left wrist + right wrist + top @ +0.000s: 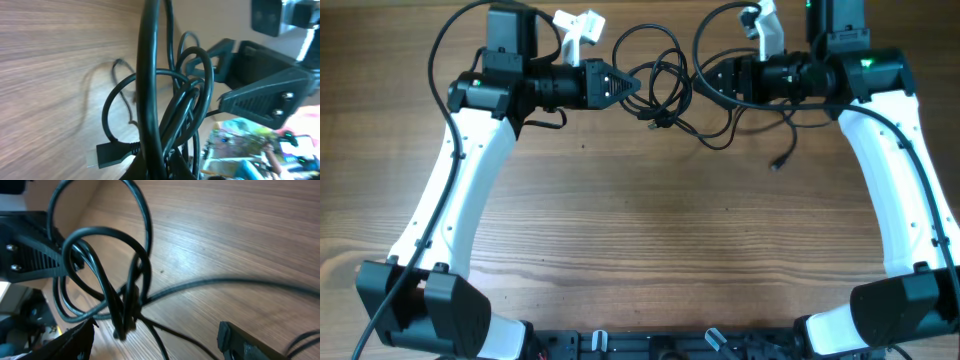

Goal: Untangle cables

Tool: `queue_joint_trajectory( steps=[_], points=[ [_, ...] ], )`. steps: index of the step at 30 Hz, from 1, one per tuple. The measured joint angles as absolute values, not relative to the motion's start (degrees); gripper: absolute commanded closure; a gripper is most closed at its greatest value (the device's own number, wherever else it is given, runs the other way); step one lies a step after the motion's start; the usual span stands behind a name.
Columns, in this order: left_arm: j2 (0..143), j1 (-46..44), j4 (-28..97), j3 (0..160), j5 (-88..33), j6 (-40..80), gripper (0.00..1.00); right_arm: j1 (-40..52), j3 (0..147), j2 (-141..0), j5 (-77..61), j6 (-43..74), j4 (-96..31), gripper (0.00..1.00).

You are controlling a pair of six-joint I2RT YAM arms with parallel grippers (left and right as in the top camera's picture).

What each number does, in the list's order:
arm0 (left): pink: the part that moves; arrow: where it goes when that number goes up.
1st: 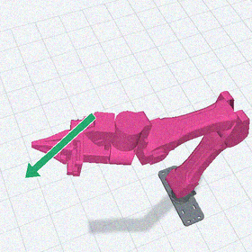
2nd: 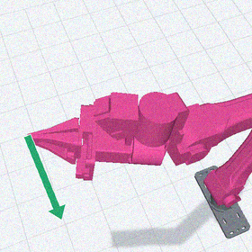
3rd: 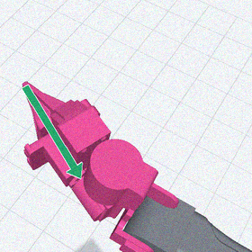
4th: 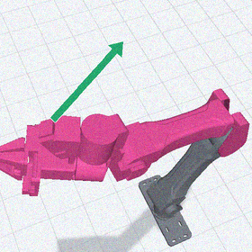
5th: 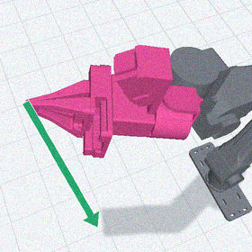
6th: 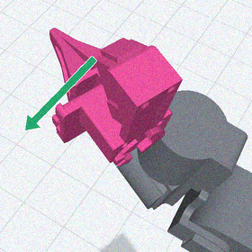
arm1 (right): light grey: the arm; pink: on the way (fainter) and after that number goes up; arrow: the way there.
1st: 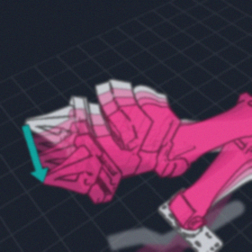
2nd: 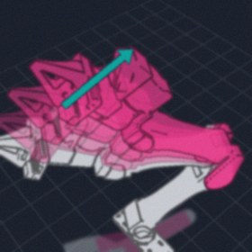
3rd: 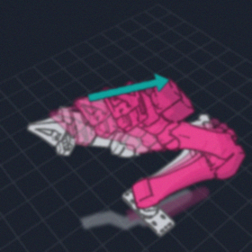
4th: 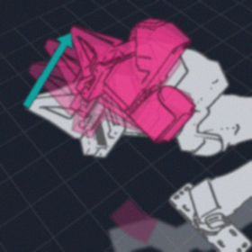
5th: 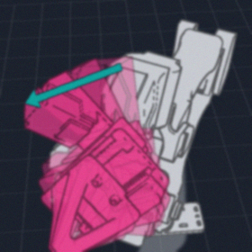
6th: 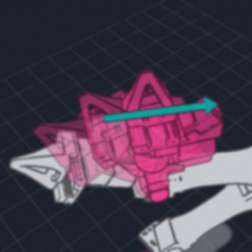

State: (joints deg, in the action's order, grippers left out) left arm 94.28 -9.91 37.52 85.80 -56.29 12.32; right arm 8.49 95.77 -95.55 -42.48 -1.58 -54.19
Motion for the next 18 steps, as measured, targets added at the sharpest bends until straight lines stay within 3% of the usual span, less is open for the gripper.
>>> queue_joint_trajectory(
  steps=[10, 18],
  points=[
    [94.3, -5.3, 22.1, 85.8, -67.4, 31.8, 0.96, 8.7, 95.8, -96.5, -47.0, -3.3, -51.2, 0.23],
    [94.3, -5.3, 17.5, 85.8, -67.9, 34.8, 0.96, 8.9, 95.7, -96.6, -52.4, 2.4, -43.9, 0.28]
  ],
)
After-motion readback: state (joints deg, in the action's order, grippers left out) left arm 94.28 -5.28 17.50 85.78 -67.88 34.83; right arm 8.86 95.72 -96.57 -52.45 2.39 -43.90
